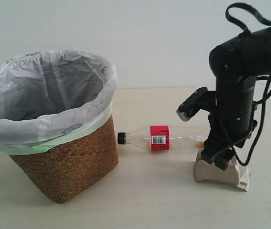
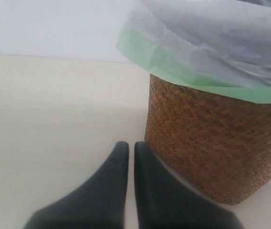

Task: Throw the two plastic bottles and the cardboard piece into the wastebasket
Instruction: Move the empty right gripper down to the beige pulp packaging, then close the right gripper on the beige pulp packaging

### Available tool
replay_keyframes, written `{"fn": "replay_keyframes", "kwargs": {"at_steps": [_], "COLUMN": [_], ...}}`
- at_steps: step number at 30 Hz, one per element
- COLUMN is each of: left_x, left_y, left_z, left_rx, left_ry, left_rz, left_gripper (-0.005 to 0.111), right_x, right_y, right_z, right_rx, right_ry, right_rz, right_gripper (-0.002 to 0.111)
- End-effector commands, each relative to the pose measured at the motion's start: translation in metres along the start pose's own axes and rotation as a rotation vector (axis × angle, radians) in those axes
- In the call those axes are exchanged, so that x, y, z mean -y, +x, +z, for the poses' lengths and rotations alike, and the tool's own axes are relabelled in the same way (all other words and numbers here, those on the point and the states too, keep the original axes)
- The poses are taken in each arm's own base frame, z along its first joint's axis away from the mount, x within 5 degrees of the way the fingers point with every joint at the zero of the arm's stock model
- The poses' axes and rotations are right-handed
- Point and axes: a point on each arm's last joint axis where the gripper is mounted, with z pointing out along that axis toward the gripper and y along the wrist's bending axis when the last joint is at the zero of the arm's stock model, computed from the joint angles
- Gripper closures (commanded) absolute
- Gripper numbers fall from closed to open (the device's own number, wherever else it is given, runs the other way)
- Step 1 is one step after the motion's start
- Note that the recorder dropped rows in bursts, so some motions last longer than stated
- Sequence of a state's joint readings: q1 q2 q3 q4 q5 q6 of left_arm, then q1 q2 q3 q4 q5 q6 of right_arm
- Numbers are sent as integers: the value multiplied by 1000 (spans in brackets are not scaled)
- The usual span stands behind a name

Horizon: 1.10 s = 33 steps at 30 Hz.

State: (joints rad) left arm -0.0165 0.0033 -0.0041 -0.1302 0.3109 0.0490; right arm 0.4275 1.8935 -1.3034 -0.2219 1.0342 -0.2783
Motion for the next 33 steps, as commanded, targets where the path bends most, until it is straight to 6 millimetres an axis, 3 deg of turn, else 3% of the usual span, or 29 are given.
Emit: {"fn": "replay_keyframes", "kwargs": {"at_steps": [1,10,21,27,33], "left_x": [0,0,0,0,0], "left_y": [1,1,1,1,1], "left_z": [0,0,0,0,0], "left_rx": [0,0,0,0,0], "left_ry": [-2,-2,-2,-2,-2], "left_rz": [-2,-2,-2,-2,-2], "left_gripper": [103,103,103,103,103], "right_x": [-2,-5,0,0,1], "right_y": [-4,-9,-6,-7,-6], "right_z": [16,37,31,29,29], "right_rx": [-20,-49,-57,-50,-52], "right_ry": [-3,-22,24,27,40], "right_rz": [-19,-28,-16,-6,2], "right_gripper": [47,47,47,26,26]}}
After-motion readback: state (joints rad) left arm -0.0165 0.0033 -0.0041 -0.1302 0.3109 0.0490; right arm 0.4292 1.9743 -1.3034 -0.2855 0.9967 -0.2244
